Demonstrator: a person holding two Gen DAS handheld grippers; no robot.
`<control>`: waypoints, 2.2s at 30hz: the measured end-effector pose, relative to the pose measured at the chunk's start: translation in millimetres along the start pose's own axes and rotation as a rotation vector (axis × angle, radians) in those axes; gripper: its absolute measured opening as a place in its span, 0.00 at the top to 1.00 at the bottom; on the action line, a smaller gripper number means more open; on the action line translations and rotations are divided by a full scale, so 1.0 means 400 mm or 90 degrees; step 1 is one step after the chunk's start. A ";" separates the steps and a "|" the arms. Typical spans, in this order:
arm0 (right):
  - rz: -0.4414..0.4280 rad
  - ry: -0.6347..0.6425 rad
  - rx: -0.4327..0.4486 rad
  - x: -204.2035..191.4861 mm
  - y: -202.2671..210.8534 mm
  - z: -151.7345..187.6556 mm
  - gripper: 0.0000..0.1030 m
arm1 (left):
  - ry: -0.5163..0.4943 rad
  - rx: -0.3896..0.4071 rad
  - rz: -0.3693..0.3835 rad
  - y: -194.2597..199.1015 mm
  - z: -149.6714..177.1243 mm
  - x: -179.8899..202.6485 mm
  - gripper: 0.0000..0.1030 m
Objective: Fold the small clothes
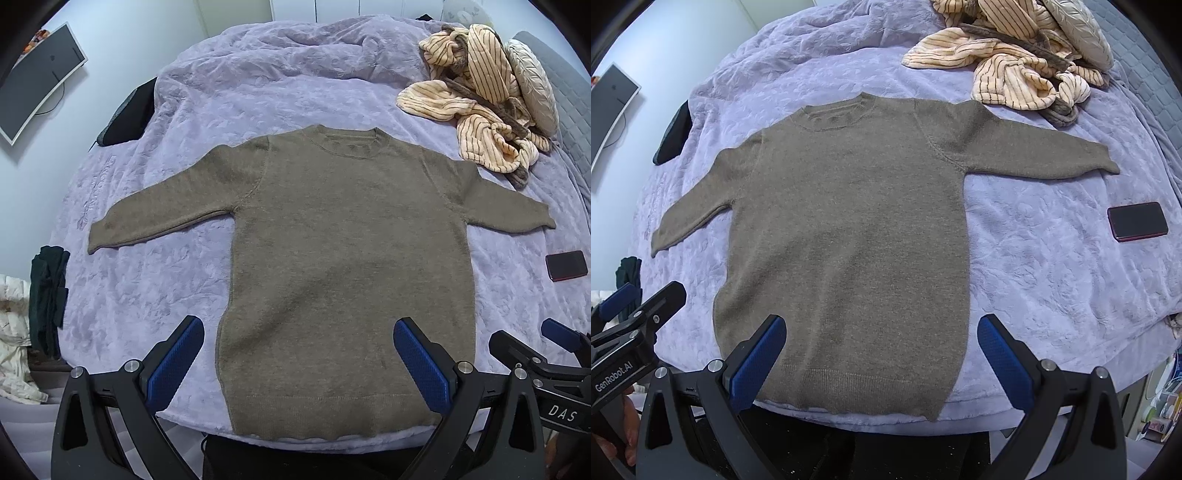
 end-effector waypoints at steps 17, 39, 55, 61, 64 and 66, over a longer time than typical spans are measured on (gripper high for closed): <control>0.004 0.002 0.000 0.006 0.008 0.007 0.00 | -0.007 0.006 -0.008 0.014 0.008 0.012 0.00; -0.009 0.010 -0.014 0.004 -0.002 0.026 0.00 | 0.002 -0.003 -0.019 0.016 0.035 0.008 0.00; -0.009 0.012 -0.014 0.010 0.003 0.024 0.00 | 0.002 -0.004 -0.022 0.020 0.040 0.017 0.00; -0.005 0.016 -0.012 0.026 0.011 0.015 0.00 | 0.012 -0.001 -0.018 0.025 0.035 0.031 0.00; -0.001 0.021 -0.009 0.027 0.016 0.010 0.00 | 0.016 0.001 -0.016 0.027 0.030 0.033 0.00; 0.001 0.024 -0.007 0.025 0.018 0.007 0.00 | 0.018 0.003 -0.016 0.029 0.028 0.034 0.00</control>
Point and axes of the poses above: each gripper's, at about its wrist camera, not at the fingertips, and y roughly against the way its jaws point, x to its right, z to its underside, the point moved 1 cm from there along -y, roughly the way its jaws point, and after that the axes turned 10 degrees about -x, right-handed, at the moved point
